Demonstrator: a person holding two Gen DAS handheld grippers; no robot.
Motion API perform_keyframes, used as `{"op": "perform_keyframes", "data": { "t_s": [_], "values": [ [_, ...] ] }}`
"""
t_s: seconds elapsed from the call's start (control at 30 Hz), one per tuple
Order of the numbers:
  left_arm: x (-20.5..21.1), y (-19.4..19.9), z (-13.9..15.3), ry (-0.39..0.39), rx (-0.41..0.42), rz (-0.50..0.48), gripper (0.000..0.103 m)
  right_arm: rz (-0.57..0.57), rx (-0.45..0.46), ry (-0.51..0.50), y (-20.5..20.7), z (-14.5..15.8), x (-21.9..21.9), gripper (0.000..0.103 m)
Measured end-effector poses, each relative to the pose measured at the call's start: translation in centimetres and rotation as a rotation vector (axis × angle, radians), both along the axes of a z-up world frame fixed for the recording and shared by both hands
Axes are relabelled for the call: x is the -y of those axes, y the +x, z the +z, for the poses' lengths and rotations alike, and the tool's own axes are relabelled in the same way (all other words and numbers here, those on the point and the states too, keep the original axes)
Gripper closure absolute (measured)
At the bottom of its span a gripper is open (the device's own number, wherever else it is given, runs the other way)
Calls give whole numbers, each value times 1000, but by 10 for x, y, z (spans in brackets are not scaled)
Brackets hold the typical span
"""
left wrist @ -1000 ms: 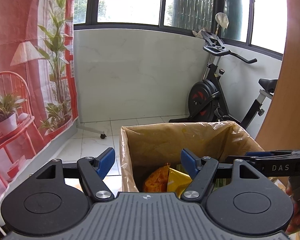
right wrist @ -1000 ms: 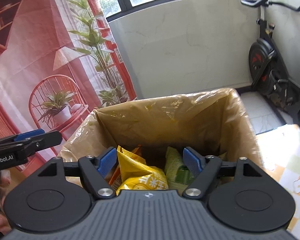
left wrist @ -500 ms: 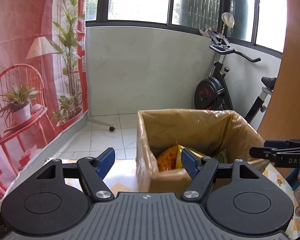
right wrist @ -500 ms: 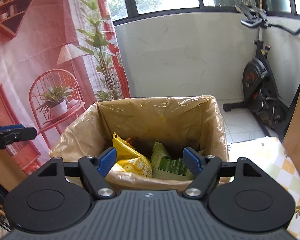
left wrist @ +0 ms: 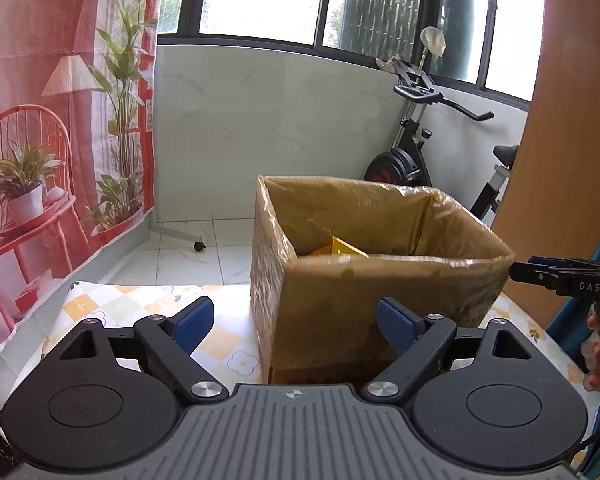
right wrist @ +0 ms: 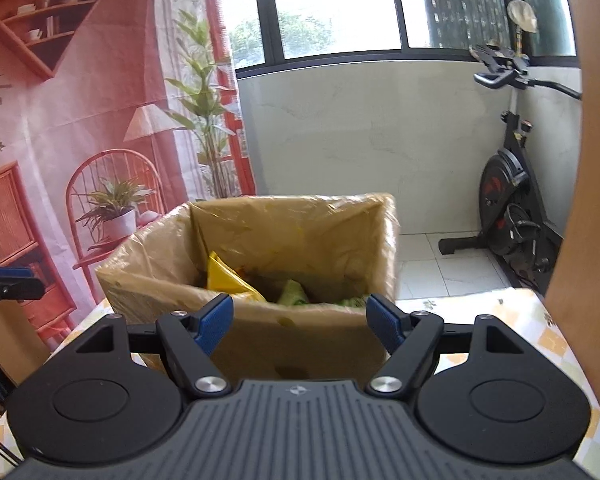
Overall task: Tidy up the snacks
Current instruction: 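Lift both open tools out of the box and back toward the table, then lower the left tool onto the orange packet while the right tool lowers onto the green bag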
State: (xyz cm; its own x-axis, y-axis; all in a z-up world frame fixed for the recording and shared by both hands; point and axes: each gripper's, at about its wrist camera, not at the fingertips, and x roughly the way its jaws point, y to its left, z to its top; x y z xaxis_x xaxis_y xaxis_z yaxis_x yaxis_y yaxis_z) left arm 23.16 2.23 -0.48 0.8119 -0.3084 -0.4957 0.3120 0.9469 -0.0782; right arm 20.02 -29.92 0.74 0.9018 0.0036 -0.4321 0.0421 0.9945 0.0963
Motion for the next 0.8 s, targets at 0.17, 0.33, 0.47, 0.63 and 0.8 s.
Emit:
{"op": "perform_keyframes", "data": {
  "t_s": [0.17, 0.33, 0.47, 0.63, 0.8],
  "values": [
    [-2, -1, -22, -9, -42, -12, 12, -54, -52, -2, -16, -31, 18, 27],
    [-8, 1, -43, -24, -96, 8, 12, -94, -139, 30, -30, -68, 36, 27],
    [-15, 1, -57, -39, -130, 25, 12, -121, -178, 47, -42, -91, 40, 27],
    [-22, 2, -66, -42, -151, 45, 12, -159, -193, 100, -54, -109, 48, 21],
    [-24, 3, -71, -65, -162, 63, 12, -211, -156, 165, -63, -114, 59, 17]
  ]
}}
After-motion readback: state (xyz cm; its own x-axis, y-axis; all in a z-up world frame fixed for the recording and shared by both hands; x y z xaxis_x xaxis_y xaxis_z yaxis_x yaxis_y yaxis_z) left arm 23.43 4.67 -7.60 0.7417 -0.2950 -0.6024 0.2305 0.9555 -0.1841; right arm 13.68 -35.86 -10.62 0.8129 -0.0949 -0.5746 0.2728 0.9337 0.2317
